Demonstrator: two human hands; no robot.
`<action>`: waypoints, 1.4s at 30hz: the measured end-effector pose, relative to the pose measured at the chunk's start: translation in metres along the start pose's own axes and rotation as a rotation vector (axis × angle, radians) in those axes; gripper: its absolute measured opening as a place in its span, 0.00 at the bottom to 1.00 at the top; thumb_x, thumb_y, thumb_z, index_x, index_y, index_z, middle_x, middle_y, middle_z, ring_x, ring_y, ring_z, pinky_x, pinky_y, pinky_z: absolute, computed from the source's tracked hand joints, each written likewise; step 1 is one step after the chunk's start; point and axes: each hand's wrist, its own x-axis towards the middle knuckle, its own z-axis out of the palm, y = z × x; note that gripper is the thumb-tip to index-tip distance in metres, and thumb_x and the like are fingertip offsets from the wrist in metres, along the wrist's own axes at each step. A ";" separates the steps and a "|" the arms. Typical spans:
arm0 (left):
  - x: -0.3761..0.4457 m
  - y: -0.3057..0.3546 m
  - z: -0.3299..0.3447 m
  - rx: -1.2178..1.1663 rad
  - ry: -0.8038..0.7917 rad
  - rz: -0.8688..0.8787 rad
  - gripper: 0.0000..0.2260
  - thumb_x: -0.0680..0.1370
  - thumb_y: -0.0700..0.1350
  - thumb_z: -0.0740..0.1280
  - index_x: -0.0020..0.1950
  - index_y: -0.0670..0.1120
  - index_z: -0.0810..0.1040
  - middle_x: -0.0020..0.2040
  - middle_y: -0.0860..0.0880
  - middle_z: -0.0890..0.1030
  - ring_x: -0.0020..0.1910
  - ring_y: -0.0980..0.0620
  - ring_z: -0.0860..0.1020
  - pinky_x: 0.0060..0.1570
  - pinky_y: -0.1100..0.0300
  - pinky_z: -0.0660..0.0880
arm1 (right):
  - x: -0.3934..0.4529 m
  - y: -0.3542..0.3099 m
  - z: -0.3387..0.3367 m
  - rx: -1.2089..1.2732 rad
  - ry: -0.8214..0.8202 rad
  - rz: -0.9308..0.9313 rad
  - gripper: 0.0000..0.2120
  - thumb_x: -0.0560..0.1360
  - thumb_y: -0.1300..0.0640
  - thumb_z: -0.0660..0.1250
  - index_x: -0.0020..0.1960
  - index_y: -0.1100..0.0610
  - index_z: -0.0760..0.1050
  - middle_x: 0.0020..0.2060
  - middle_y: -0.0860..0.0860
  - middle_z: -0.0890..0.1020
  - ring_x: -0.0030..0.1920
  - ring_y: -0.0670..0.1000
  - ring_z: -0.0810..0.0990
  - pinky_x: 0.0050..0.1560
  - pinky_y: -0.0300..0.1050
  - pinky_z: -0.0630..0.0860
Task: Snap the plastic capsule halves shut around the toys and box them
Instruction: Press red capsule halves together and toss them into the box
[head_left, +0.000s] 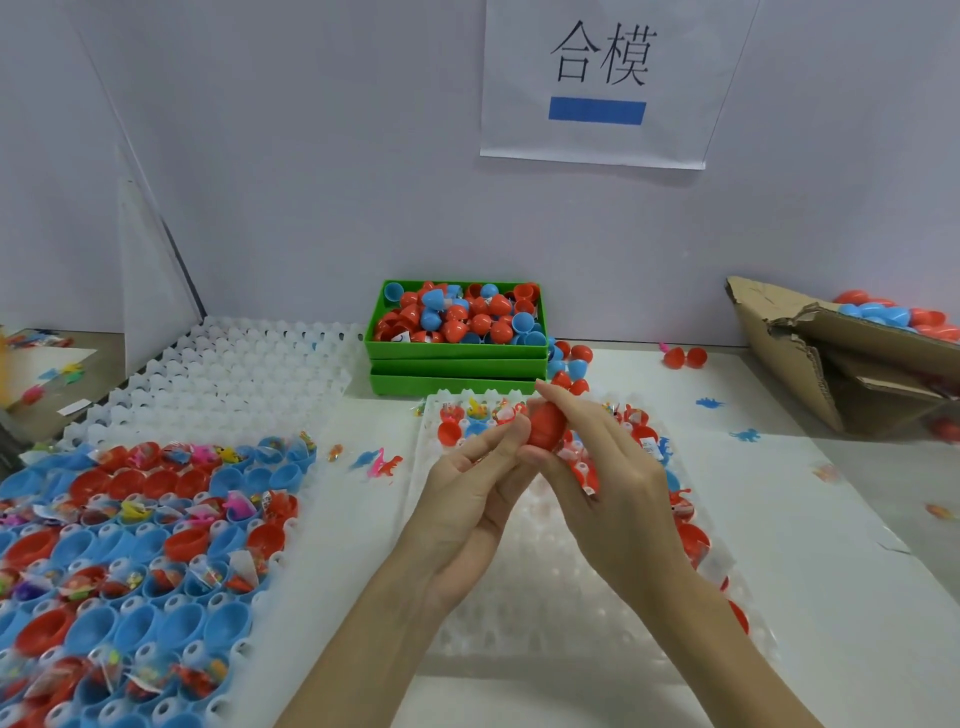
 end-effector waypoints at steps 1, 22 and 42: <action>0.000 0.001 0.000 0.008 0.001 -0.018 0.18 0.72 0.48 0.76 0.58 0.40 0.87 0.61 0.39 0.85 0.62 0.46 0.84 0.53 0.63 0.82 | 0.000 0.001 0.000 0.001 -0.008 0.003 0.25 0.77 0.56 0.71 0.71 0.65 0.75 0.60 0.56 0.84 0.63 0.40 0.73 0.67 0.25 0.68; 0.019 0.013 -0.050 0.751 0.695 0.571 0.09 0.83 0.40 0.68 0.50 0.55 0.79 0.47 0.55 0.82 0.46 0.61 0.81 0.45 0.68 0.77 | 0.143 0.028 0.044 0.082 -0.313 0.458 0.32 0.84 0.56 0.66 0.83 0.54 0.56 0.67 0.56 0.80 0.63 0.54 0.81 0.66 0.51 0.78; 0.022 -0.004 -0.050 1.690 0.295 0.620 0.03 0.80 0.42 0.73 0.53 0.45 0.84 0.51 0.51 0.82 0.53 0.53 0.75 0.54 0.65 0.70 | 0.008 0.024 -0.014 0.015 -0.306 0.453 0.10 0.82 0.61 0.67 0.55 0.50 0.85 0.48 0.40 0.85 0.49 0.38 0.82 0.48 0.25 0.74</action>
